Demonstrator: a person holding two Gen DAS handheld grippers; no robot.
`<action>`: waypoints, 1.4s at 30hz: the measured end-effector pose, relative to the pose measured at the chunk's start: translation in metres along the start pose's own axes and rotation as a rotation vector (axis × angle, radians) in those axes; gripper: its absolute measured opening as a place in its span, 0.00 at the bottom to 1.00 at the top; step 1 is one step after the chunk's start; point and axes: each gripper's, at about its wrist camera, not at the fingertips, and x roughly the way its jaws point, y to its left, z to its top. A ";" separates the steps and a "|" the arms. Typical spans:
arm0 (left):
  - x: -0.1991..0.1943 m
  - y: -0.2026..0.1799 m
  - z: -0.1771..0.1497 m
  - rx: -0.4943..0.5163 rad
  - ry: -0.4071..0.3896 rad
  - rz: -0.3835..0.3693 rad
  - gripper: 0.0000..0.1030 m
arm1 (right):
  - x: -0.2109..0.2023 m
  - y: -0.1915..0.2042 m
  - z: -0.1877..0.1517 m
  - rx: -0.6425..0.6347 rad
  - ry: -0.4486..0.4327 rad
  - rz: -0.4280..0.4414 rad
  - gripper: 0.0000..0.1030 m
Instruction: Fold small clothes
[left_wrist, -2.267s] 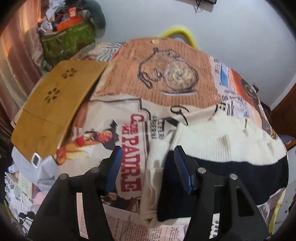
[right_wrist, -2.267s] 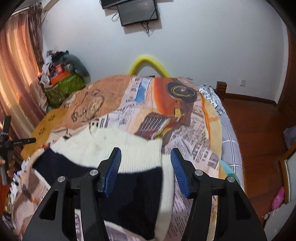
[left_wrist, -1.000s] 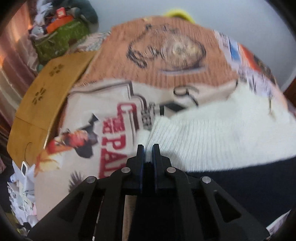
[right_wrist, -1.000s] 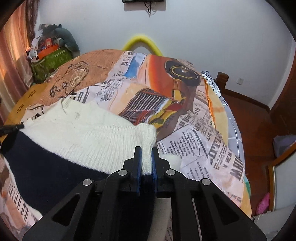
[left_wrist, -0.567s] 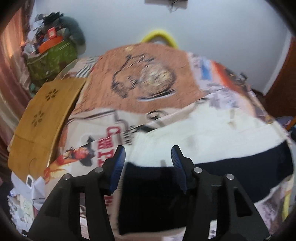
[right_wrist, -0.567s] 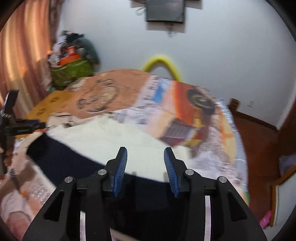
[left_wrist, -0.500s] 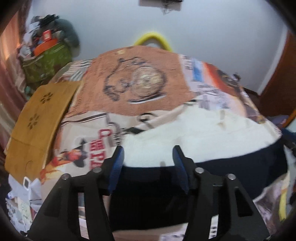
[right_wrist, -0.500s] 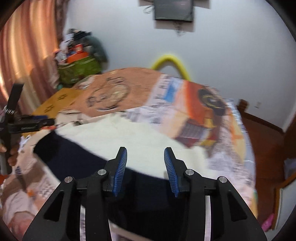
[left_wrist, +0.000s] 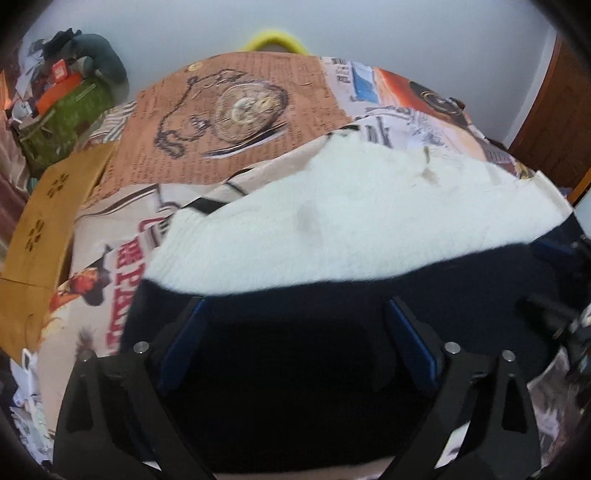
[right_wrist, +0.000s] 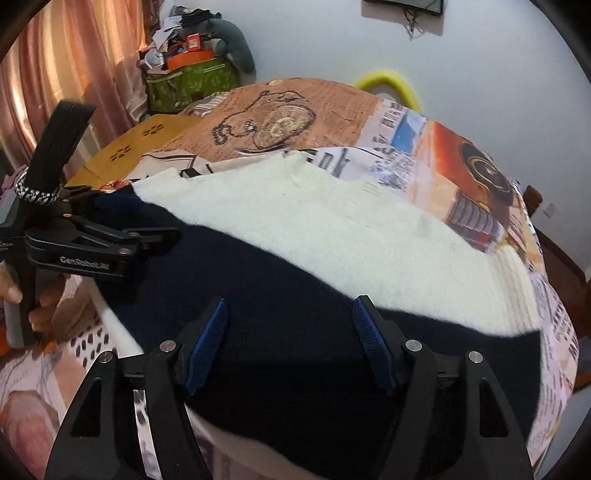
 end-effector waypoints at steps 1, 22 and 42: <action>-0.003 0.005 -0.003 -0.007 0.003 0.003 0.93 | -0.004 -0.005 -0.003 0.011 -0.001 -0.012 0.64; -0.074 0.105 -0.072 -0.192 -0.003 0.195 0.93 | -0.088 -0.070 -0.064 0.255 -0.033 -0.154 0.65; -0.073 0.070 -0.094 -0.418 0.065 -0.206 0.93 | -0.038 0.029 0.010 -0.026 -0.103 -0.039 0.71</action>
